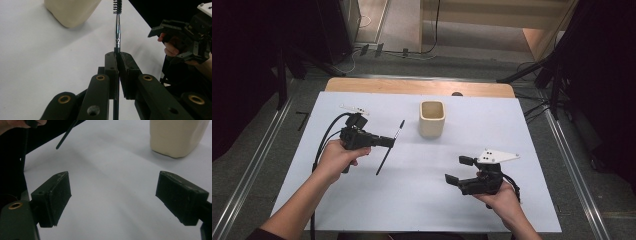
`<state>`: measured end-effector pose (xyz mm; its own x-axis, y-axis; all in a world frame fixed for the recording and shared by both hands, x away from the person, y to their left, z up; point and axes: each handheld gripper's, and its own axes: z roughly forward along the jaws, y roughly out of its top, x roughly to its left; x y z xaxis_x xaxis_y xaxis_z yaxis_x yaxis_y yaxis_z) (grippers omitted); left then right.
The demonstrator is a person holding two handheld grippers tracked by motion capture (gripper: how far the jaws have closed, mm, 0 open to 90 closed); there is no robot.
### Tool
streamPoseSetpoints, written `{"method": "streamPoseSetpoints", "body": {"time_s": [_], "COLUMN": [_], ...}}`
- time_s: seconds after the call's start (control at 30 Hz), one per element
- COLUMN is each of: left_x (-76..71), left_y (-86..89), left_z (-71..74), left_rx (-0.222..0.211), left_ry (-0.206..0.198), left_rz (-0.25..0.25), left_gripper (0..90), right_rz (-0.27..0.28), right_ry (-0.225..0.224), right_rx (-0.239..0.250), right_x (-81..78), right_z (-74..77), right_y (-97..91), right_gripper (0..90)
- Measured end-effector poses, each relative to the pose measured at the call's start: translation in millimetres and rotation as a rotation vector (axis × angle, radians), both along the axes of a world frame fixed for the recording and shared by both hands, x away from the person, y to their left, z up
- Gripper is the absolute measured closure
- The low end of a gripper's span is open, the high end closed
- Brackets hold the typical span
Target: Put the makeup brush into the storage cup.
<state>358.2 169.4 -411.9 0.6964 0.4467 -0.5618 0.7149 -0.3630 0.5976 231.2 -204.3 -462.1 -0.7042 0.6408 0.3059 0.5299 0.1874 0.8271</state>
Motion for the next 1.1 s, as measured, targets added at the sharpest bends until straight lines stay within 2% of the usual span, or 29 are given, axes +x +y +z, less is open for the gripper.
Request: {"method": "streamPoseSetpoints", "body": {"time_s": [0.3, 0.37, 0.5, 0.67, 0.77, 1.1], "left_x": [-13.5, -15.5, -20.6, -26.0, -29.6, -39.2], "left_y": [-8.7, -10.2, -13.6, -15.4, -16.9, -19.0], "left_z": [-4.8, -5.8, -8.1, -12.1, -13.3, -15.1], "left_rx": [0.0, -0.01, -0.024, -0.041, -0.037, -0.072], "left_ry": [-0.028, -0.031, -0.034, -0.047, -0.061, -0.093], "left_rz": [0.019, 0.021, 0.04, 0.065, 0.08, 0.116], "left_gripper": [85.1, 85.1, 85.1, 85.1, 85.1, 85.1], "right_rz": [0.02, 0.019, 0.021, 0.009, 0.004, -0.026], "right_ry": [0.008, 0.025, 0.026, 0.031, 0.044, 0.084], "right_rx": [0.003, 0.012, 0.015, 0.005, 0.012, 0.024], "right_x": [5.8, 6.8, 8.7, 10.0, 11.4, 15.8], "right_z": [2.3, 3.1, 3.7, 3.2, 2.8, 2.4], "right_y": [16.2, 17.5, 18.6, 21.1, 22.9, 32.4], "right_gripper": [13.7, 13.7, 13.7, 13.7, 13.6, 13.7]}}
